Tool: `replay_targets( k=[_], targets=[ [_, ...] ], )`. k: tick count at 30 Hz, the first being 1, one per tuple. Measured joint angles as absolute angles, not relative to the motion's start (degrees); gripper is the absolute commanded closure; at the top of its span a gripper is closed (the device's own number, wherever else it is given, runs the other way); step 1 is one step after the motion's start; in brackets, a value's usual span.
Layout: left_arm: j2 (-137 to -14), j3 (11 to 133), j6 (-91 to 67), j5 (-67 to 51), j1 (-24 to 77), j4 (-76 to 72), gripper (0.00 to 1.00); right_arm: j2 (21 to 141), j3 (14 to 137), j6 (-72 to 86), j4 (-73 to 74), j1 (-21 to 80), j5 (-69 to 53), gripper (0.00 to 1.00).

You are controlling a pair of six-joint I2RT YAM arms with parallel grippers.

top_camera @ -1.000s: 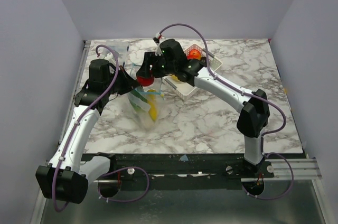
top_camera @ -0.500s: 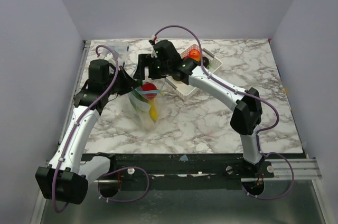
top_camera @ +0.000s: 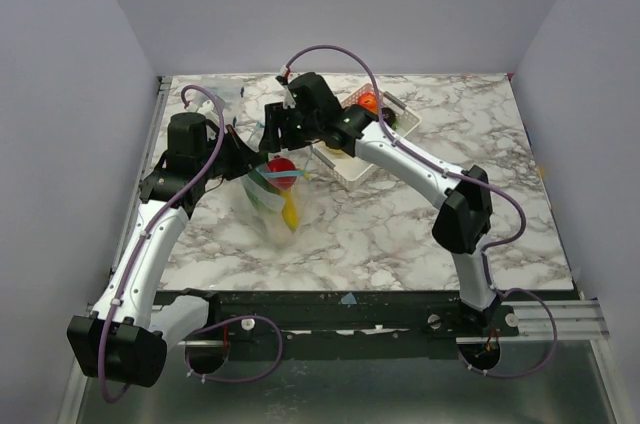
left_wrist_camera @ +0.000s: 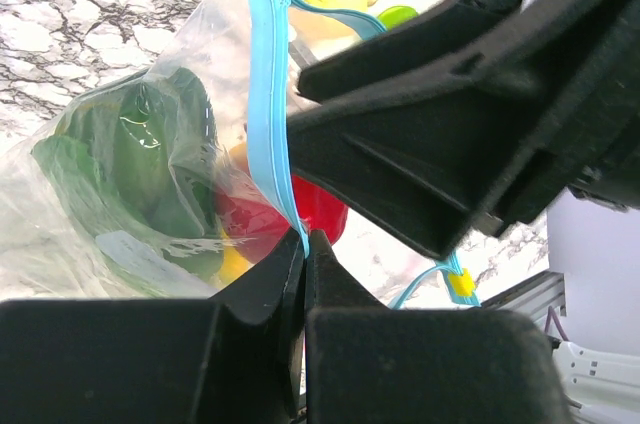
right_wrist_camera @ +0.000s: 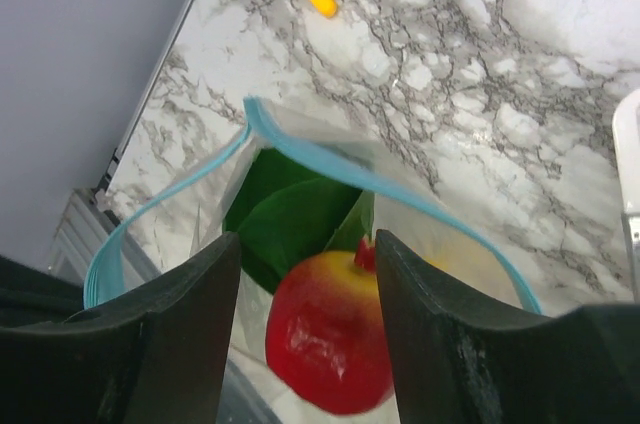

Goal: Place the food in the zip-top bag and seal the zipper
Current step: Place the fake fruit in the zipper food storage bag, then pick up the fake fruit from the bin.

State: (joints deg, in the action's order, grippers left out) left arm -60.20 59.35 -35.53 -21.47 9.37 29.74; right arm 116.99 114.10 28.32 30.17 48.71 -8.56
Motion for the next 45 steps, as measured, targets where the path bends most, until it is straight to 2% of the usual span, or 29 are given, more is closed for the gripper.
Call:
replay_targets(
  k=[4, 6, 13, 19, 23, 29, 36, 43, 45],
  targets=[
    [-60.01, 59.35, -35.48, -21.41, 9.37, 29.71, 1.00, 123.17, 122.78, 25.89, 33.69, 48.71, -8.69, 0.56],
    [-59.79, 59.35, -35.33, -21.26, 9.37, 29.71, 1.00, 125.78, 125.99, 25.39, 36.60, 48.86, -9.28, 0.58],
    [-59.53, 59.35, -35.33, -21.17, 8.99, 29.74, 1.00, 118.63, 113.97, 27.00, 43.27, 52.31, -12.10, 0.59],
    [-59.48, 59.35, -35.31, -20.99, 8.69, 29.67, 1.00, 115.70, 118.19, 26.76, 44.51, 53.21, -8.34, 0.55],
    [-59.18, 59.33, -35.31, -20.38, 8.67, 29.65, 1.00, 115.42, 119.52, 26.41, 44.25, 52.88, -5.04, 0.49],
    [-59.09, 59.33, -35.33, -20.14, 8.67, 29.65, 1.00, 112.71, 116.44, 25.36, 43.33, 52.77, 0.80, 0.41],
    [-59.02, 59.33, -35.33, -18.39, 8.62, 29.67, 1.00, 107.11, 115.61, 23.86, 40.69, 52.73, 10.17, 0.35],
    [-59.02, 59.33, -35.33, -18.02, 8.58, 29.65, 1.00, 100.79, 109.06, 23.94, 36.58, 49.98, 16.32, 0.31],
    [-59.02, 59.33, -35.35, -18.02, 8.58, 29.65, 1.00, 99.83, 106.72, 24.43, 35.20, 47.83, 16.91, 0.25]
  ],
)
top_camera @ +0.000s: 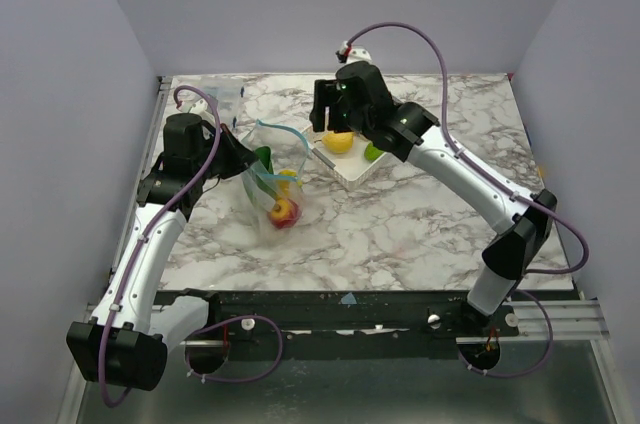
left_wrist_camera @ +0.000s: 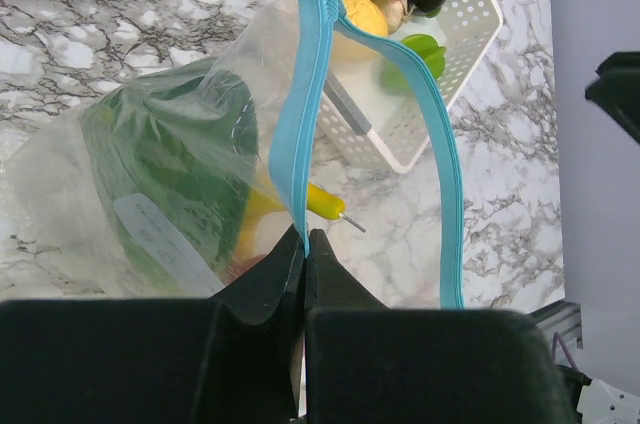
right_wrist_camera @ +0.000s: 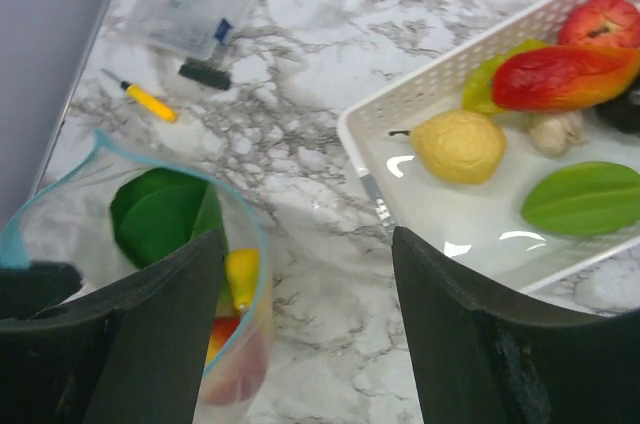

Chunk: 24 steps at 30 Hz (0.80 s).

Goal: Place the food in the zip-top bag and seal the zipper
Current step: Pick up the fake fruit from the bin.

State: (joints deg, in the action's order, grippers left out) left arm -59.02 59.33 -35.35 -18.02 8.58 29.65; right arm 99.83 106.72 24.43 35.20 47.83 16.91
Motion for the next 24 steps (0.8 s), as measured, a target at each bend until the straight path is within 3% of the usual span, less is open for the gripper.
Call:
replay_targets(
  k=[6, 12, 24],
  targets=[
    [-59.02, 59.33, -35.33, -18.02, 8.56, 29.65, 1.00, 98.56, 98.70, 28.49, 30.35, 37.08, 14.02, 0.05],
    [-59.02, 59.33, -35.33, -18.02, 8.47, 29.65, 1.00, 100.44, 94.04, 33.28, 26.52, 28.75, 7.09, 0.01],
    [-59.05, 59.31, -35.33, -18.04, 8.29, 29.67, 1.00, 117.08, 94.02, 33.17, 20.16, 29.19, 4.95, 0.00]
  ],
)
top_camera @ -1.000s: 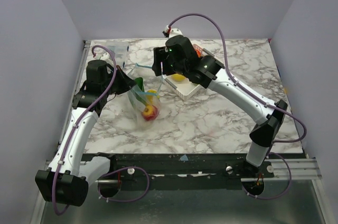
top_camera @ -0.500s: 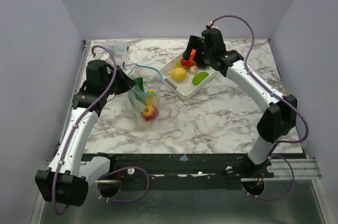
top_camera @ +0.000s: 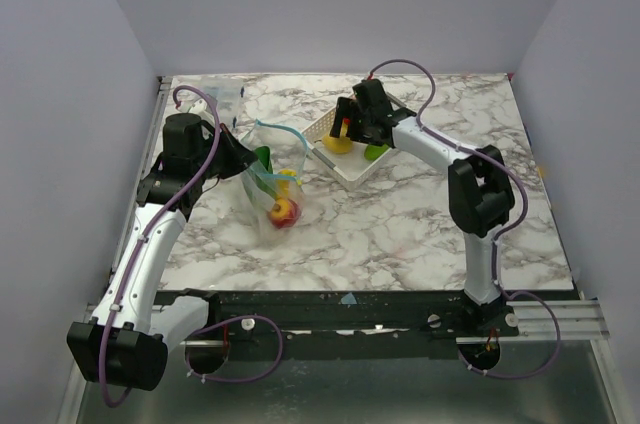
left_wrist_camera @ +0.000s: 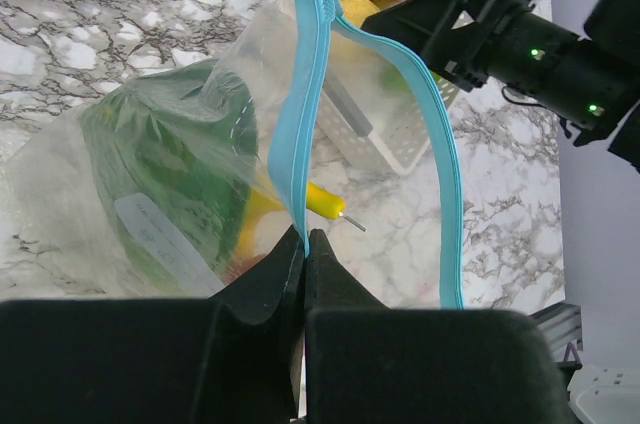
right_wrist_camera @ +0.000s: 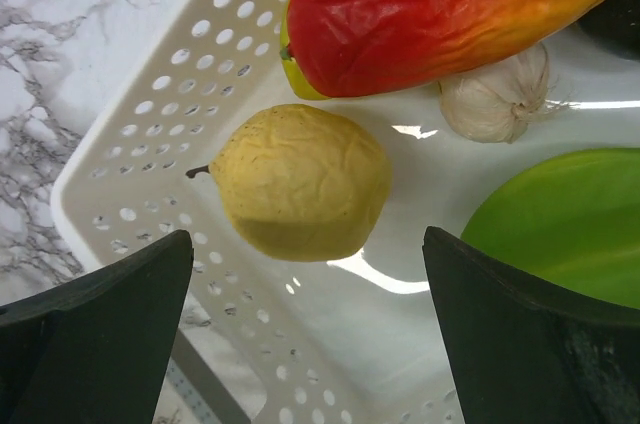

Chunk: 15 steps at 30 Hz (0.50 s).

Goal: Place the food in the zip-top bag and seal the zipper
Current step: Pick up the fake fruit from the bin.

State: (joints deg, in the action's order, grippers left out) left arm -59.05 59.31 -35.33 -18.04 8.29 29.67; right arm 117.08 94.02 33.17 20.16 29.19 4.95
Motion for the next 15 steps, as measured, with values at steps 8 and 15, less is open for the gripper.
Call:
replay_targets(
  k=[8, 15],
  targets=[
    [-59.05, 59.31, -35.33, -18.13, 8.23, 29.65, 1.00, 120.68, 94.04, 31.53, 16.56, 29.19, 3.27, 0.00],
    [-59.05, 59.31, -35.33, -18.26, 8.19, 29.65, 1.00, 123.59, 94.61, 31.24, 14.52, 29.19, 2.02, 0.03]
  ],
)
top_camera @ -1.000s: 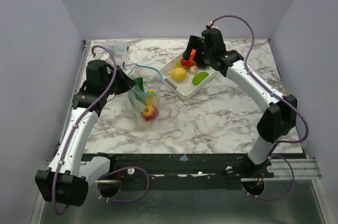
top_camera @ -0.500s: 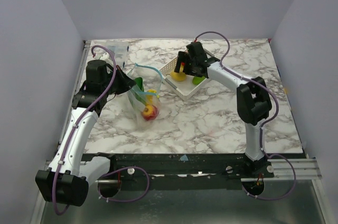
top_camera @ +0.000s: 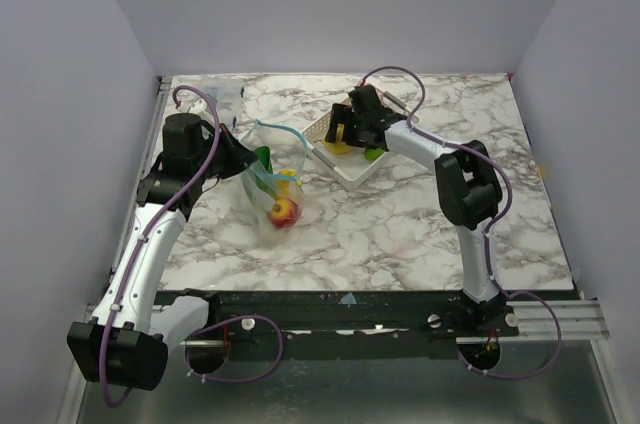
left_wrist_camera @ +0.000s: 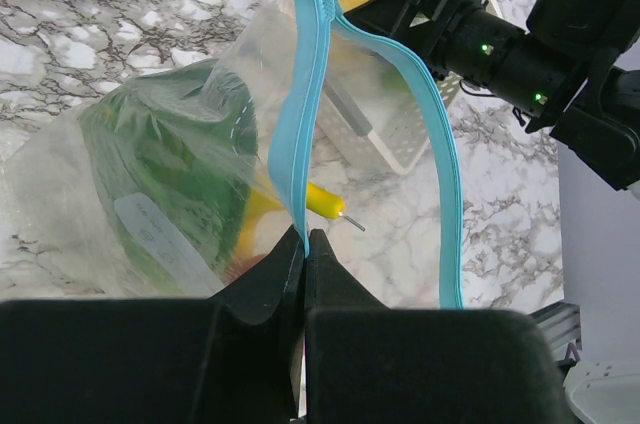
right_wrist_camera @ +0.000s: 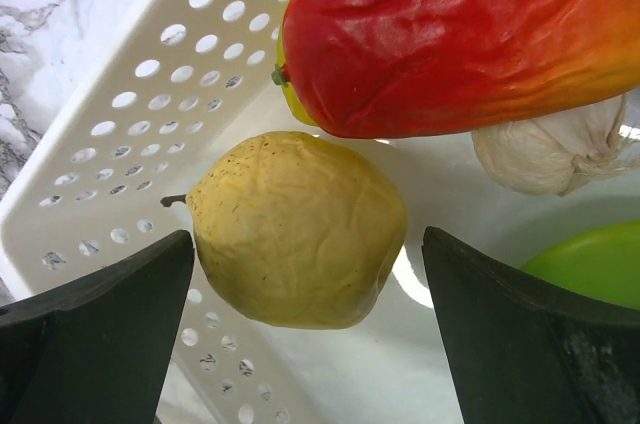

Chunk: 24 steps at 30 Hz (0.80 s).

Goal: Place the food in the zip-top bag and seal the zipper
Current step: Pick up the fake fruit from the bin.

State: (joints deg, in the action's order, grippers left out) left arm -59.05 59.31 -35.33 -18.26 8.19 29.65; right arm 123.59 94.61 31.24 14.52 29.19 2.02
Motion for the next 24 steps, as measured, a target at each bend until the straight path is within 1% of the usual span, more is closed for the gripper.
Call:
replay_targets(
  k=[2, 3, 7, 8, 13, 17, 19, 24],
  targets=[
    [-59.07, 59.29, -35.33, -18.26, 8.10, 29.65, 1.00, 124.20, 94.61, 31.22, 14.50, 29.19, 1.80, 0.07],
    [-59.07, 59.24, -35.33, -18.26, 8.01, 29.63, 1.00, 124.40, 94.61, 31.20, 14.52, 29.19, 1.72, 0.11],
    [-59.16, 59.18, -35.33, -18.31, 7.84, 29.58, 1.00, 124.55, 94.61, 30.81, 14.48, 29.19, 1.54, 0.31],
    [-59.18, 59.16, -35.35, -18.31, 7.84, 29.52, 1.00, 124.55, 94.61, 30.63, 14.44, 29.19, 1.52, 0.38],
    [-59.20, 59.11, -35.35, -18.50, 7.84, 29.32, 1.00, 123.79, 93.14, 29.89, 13.45, 29.19, 1.48, 0.64],
    [-59.20, 59.05, -35.35, -18.72, 7.81, 29.21, 1.00, 119.31, 88.31, 29.28, 13.50, 29.19, 1.76, 0.79],
    [-59.20, 59.05, -35.35, -18.72, 7.81, 29.21, 1.00, 116.16, 86.76, 28.67, 14.11, 29.19, 2.02, 0.81],
    [-59.22, 58.85, -35.40, -18.96, 7.51, 28.95, 1.00, 107.11, 86.30, 27.79, 15.14, 29.63, 2.15, 0.80]
  ],
)
